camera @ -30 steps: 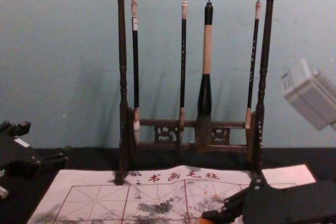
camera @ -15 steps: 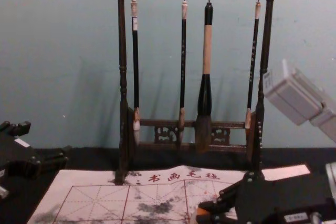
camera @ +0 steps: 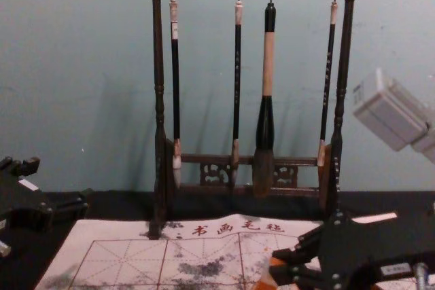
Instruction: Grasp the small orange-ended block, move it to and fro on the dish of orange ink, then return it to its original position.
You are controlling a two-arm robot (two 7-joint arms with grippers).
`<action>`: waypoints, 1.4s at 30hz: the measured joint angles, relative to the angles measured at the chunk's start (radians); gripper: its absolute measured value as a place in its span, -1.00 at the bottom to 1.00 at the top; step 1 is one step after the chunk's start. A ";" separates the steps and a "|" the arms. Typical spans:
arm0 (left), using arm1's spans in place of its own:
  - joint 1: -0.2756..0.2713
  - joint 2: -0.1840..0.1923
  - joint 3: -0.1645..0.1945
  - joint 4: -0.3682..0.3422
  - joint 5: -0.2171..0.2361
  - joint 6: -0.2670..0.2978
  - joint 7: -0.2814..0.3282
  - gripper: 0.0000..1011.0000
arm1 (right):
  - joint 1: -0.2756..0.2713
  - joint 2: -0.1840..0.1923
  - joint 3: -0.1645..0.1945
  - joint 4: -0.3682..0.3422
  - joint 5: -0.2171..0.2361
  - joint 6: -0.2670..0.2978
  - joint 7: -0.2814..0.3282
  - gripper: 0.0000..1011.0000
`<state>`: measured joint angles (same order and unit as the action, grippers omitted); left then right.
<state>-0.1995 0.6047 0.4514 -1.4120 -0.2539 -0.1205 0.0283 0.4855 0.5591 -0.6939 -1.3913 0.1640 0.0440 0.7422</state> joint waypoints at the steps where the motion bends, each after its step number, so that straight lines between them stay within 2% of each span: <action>1: 0.000 0.000 0.000 0.000 0.000 0.000 0.000 0.98 | -0.003 0.006 0.002 -0.008 0.001 0.004 0.000 -0.80; 11: 0.000 0.000 0.000 0.000 0.000 0.000 0.000 0.98 | -0.031 0.049 0.012 -0.061 0.012 0.033 0.010 -0.80; 19: 0.000 0.000 0.000 0.000 0.000 0.000 0.000 0.98 | -0.045 0.064 0.011 -0.084 0.023 0.042 0.022 -0.80; 32: 0.000 0.000 0.000 0.000 0.000 0.000 0.000 0.98 | -0.042 0.062 -0.006 -0.100 0.023 0.046 0.031 -0.80; 42: 0.000 0.000 0.000 0.000 0.000 0.000 0.000 0.98 | -0.020 0.037 -0.031 -0.083 0.005 0.047 0.031 -0.80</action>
<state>-0.1994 0.6047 0.4514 -1.4120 -0.2539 -0.1205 0.0283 0.4654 0.5957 -0.7244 -1.4747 0.1692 0.0914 0.7732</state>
